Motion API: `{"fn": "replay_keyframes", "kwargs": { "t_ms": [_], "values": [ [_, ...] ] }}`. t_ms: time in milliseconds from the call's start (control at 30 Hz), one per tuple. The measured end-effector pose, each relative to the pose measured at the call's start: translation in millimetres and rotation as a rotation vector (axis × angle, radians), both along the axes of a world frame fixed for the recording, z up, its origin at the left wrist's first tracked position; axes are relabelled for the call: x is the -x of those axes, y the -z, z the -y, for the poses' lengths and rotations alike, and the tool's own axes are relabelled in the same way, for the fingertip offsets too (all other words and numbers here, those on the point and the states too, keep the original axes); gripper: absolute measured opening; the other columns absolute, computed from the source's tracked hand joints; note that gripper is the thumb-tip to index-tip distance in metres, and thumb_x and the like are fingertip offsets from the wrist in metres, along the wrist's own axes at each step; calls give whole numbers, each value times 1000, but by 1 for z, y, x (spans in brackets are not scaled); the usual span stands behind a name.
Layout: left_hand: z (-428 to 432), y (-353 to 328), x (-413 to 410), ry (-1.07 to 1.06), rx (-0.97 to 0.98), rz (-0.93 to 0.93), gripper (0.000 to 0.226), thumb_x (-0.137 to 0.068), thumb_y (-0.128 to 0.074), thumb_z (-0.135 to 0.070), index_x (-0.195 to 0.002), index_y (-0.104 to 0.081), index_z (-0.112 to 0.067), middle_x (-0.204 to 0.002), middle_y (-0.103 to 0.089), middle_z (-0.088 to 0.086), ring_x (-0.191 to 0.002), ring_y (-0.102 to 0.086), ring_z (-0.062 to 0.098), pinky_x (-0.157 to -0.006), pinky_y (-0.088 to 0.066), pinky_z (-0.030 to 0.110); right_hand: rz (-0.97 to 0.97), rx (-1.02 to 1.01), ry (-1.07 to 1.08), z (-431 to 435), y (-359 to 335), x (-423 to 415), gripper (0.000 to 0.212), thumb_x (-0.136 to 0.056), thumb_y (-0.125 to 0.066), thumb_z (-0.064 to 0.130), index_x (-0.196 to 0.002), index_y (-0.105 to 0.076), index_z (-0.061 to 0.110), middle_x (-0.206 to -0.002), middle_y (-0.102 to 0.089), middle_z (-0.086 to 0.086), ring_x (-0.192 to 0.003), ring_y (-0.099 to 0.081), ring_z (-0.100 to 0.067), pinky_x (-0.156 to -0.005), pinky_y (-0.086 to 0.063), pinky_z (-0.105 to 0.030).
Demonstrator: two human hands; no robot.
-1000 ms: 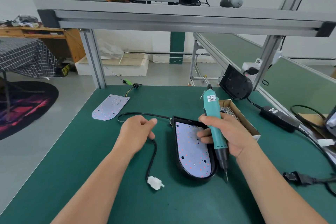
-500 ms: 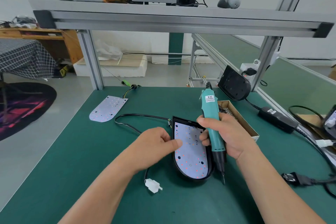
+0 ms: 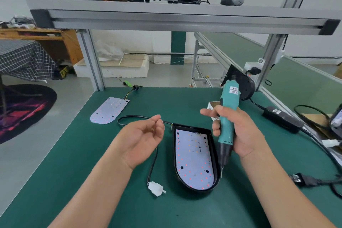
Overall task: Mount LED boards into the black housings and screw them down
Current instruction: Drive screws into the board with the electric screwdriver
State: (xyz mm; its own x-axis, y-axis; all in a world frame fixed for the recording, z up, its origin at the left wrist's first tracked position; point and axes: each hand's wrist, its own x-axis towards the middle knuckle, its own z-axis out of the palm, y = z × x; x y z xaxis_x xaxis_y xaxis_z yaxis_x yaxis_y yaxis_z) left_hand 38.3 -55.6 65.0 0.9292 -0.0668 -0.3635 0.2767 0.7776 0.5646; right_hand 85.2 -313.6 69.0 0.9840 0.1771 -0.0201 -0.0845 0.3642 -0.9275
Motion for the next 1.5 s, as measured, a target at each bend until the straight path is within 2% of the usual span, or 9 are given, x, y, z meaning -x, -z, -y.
{"fn": "replay_keyframes", "kwargs": {
  "t_ms": [100, 367, 467, 667, 833, 1000, 1067, 1267, 1500],
  "values": [
    [4, 7, 0, -82, 128, -30, 28, -102, -38, 18, -124, -54, 19, -126, -60, 22, -103, -68, 31, -82, -62, 34, -9, -132, 32, -1, 0, 3, 25, -83, -74, 20, -97, -58, 7, -112, -75, -27, -51, -55, -12, -47, -49, -23],
    [12, 10, 5, 20, -51, 96, 18, -105, -49, 9, -118, -61, 9, -90, -79, 16, -80, -80, 19, -62, -62, 20, 6, -274, 88, -12, -3, 11, 17, -83, -66, 23, -87, -59, 8, -90, -73, -16, -52, -53, -12, -45, -47, -21],
    [12, 6, 8, 96, -251, 192, 20, -104, -57, -5, -121, -64, 4, -85, -74, 9, -67, -74, 12, -53, -58, 18, 22, -344, 83, -21, -1, 16, 16, -85, -65, 24, -86, -59, 10, -88, -71, -14, -54, -54, -12, -47, -48, -21],
    [18, 4, 15, 184, -578, 298, 16, -99, -68, -22, -99, -70, -6, -78, -68, 8, -49, -54, 11, -38, -34, 17, 27, -475, 143, -30, 1, 23, 25, -99, -62, 33, -81, -66, 16, -81, -68, -8, -62, -61, -15, -54, -54, -23],
    [19, 3, 18, 272, -596, 335, 32, -79, -83, -34, -96, -76, -8, -79, -64, 8, -53, -45, 9, -41, -31, 17, 15, -516, 211, -28, -2, 23, 29, -97, -64, 47, -87, -62, 20, -76, -64, -2, -59, -59, -12, -53, -52, -22],
    [16, 4, 20, 346, -640, 336, 10, -94, -75, -11, -100, -83, -9, -91, -75, 16, -63, -62, 14, -47, -43, 19, 64, -539, 247, -27, -4, 21, 30, -98, -63, 47, -89, -58, 19, -74, -56, 1, -55, -51, -9, -50, -46, -21],
    [16, 4, 21, 381, -681, 340, 14, -99, -70, -3, -99, -82, -9, -98, -78, 19, -65, -66, 17, -48, -44, 20, 81, -567, 254, -26, -5, 20, 29, -100, -63, 46, -90, -59, 19, -75, -54, 2, -56, -49, -8, -50, -45, -20],
    [22, 4, 25, 432, -746, 370, 22, -86, -72, -16, -105, -73, -4, -99, -79, 18, -65, -67, 18, -47, -44, 21, 101, -682, 322, -21, -15, 15, 28, -103, -62, 44, -93, -58, 18, -80, -53, 3, -59, -47, -8, -53, -45, -19],
    [26, 6, 26, 419, -757, 389, 18, -93, -71, -15, -107, -71, -3, -95, -79, 15, -55, -61, 13, -46, -43, 20, 186, -670, 350, -29, -20, 17, 19, -103, -65, 37, -98, -62, 19, -80, -53, 4, -61, -48, -8, -57, -46, -21]
  ]
}}
